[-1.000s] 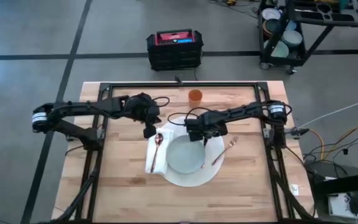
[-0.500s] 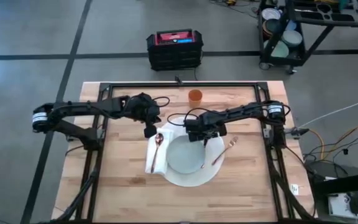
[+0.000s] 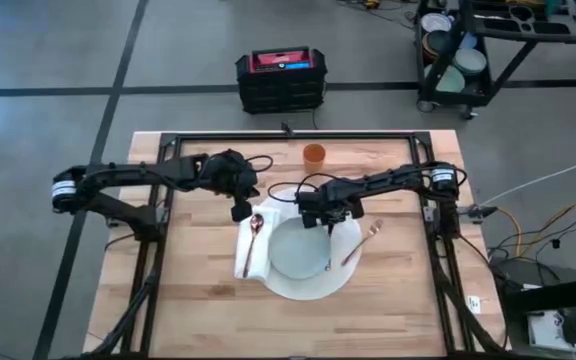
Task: Set table place
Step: Adjust the gold knife on the white mat
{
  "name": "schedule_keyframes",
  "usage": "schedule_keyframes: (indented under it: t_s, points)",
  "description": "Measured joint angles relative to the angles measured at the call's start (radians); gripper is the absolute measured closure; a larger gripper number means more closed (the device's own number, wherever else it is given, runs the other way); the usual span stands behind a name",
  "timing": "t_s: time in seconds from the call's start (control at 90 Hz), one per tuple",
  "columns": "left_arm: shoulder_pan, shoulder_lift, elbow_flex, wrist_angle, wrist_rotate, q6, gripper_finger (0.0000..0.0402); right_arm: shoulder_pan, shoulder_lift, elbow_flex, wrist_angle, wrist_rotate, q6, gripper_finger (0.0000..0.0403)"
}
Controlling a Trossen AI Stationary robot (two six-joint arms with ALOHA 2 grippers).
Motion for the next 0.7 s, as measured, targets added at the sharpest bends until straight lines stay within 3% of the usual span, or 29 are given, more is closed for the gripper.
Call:
schedule_keyframes:
  t_s: [0.7]
  points:
    - [0.0, 0.0, 0.0, 0.0, -0.001, 0.0, 0.0402, 0.007, 0.001, 0.065, 0.0, -0.011, -0.057, 0.0403]
